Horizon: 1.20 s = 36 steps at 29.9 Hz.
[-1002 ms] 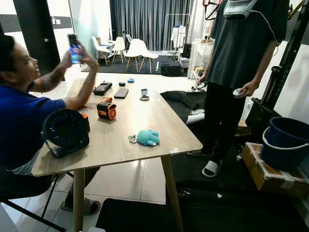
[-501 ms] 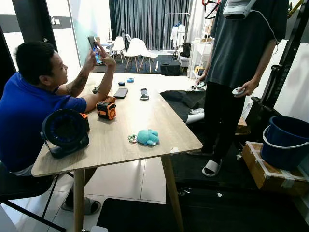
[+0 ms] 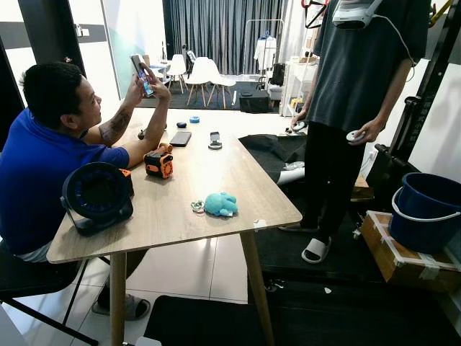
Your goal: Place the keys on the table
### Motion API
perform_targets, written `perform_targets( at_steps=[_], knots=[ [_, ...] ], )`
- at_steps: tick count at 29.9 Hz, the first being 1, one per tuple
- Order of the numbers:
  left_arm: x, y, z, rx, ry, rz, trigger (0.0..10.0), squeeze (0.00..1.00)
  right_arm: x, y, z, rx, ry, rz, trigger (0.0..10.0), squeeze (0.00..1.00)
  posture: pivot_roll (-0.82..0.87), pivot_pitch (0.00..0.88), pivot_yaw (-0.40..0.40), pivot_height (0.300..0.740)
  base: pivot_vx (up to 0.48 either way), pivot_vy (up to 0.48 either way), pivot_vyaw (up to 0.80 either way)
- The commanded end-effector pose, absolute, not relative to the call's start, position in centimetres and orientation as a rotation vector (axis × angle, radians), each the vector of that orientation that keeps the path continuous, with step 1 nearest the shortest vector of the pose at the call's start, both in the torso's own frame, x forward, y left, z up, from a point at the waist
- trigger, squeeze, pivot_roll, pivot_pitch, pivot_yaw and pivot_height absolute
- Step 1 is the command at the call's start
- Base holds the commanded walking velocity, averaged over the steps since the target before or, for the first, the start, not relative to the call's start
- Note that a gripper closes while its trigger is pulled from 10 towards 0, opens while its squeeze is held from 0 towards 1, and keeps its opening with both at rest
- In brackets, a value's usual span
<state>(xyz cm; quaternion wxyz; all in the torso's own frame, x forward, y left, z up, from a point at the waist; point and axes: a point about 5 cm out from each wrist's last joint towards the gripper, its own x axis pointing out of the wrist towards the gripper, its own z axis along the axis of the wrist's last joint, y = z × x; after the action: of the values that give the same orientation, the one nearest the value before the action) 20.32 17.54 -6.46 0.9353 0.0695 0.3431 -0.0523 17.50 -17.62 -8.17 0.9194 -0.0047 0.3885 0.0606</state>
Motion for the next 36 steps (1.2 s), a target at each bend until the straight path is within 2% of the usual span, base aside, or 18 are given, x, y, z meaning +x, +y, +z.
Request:
perform_targets(
  at_steps=[1, 31, 36],
  knots=[
    [20.2, 17.9, -6.5, 0.154, 0.705, -0.109, 10.0, 0.0, 17.3, -17.7, -8.3, -0.011, 0.811, 0.119, 10.0, 0.0, 0.08, 0.02, -0.002, 0.74, 0.0, 0.0, 0.0],
    [21.0, 17.8, -6.1, 0.166, 0.698, -0.117, 10.0, 0.0, 18.0, -17.4, -8.0, -0.019, 0.794, 0.132, 10.0, 0.0, 0.09, 0.002, 0.002, 0.74, 0.0, 0.0, 0.0],
    [21.2, 17.6, -6.0, 0.16, 0.693, -0.113, 10.0, 0.0, 18.1, -17.3, -8.0, -0.026, 0.796, 0.145, 10.0, 0.0, 0.1, 0.006, -0.001, 0.74, 0.0, 0.0, 0.8]
  ],
)
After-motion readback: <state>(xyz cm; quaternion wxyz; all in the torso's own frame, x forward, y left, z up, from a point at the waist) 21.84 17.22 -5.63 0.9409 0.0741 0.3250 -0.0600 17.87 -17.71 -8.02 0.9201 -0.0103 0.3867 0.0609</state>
